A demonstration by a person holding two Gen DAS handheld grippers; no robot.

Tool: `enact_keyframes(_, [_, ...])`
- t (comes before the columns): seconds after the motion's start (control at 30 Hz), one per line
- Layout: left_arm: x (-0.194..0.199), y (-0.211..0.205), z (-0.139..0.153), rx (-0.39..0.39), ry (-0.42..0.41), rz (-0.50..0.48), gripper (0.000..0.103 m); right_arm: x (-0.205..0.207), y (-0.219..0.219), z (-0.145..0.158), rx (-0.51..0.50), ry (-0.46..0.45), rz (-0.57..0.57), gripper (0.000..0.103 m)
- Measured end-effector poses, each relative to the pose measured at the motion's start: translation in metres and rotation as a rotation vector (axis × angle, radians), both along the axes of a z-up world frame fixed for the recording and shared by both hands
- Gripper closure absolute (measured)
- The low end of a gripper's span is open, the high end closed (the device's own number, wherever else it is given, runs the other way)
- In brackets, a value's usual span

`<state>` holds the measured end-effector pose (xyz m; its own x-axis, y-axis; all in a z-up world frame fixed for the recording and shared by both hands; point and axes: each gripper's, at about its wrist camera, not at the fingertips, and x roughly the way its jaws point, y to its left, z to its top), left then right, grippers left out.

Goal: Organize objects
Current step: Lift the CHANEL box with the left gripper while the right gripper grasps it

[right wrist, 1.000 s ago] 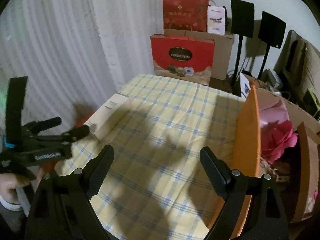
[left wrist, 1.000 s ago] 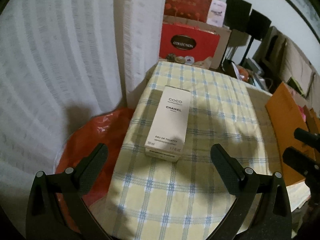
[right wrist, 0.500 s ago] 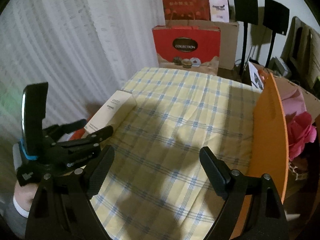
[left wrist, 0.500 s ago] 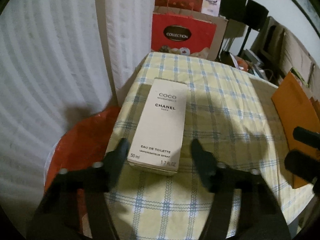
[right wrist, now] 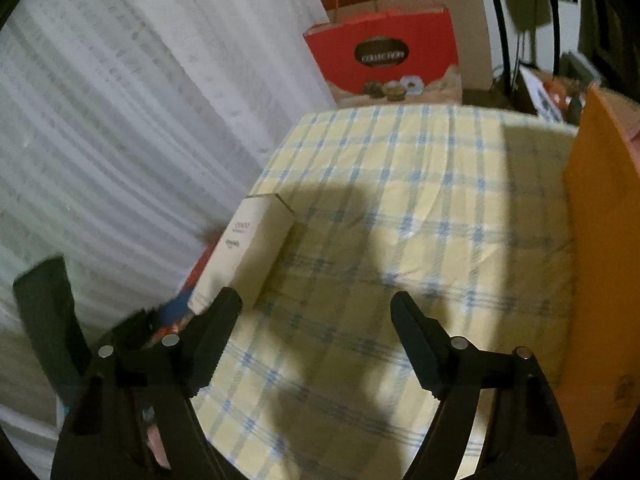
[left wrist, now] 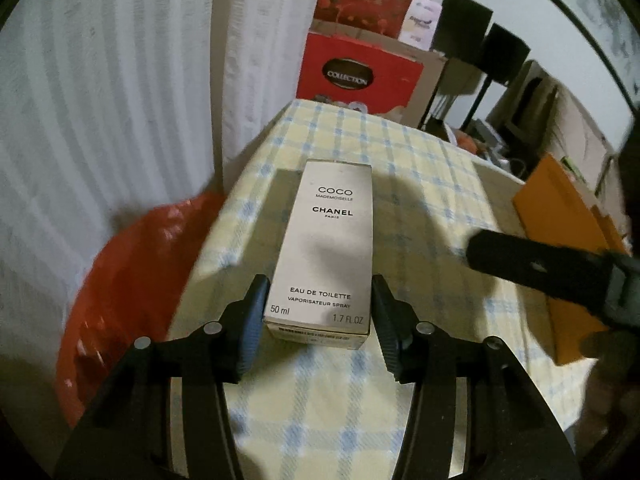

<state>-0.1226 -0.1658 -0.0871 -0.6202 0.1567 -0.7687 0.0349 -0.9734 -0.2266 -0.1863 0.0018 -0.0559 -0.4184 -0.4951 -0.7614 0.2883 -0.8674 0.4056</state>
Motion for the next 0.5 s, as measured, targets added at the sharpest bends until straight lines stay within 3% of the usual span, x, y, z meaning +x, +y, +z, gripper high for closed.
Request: enact_keyframes(0.5, [0.036,0.017,0.001,0.120,-0.007,0.000,0.056,0.002,-0.011,-0.030,-0.129,-0.161,0.016,0.046])
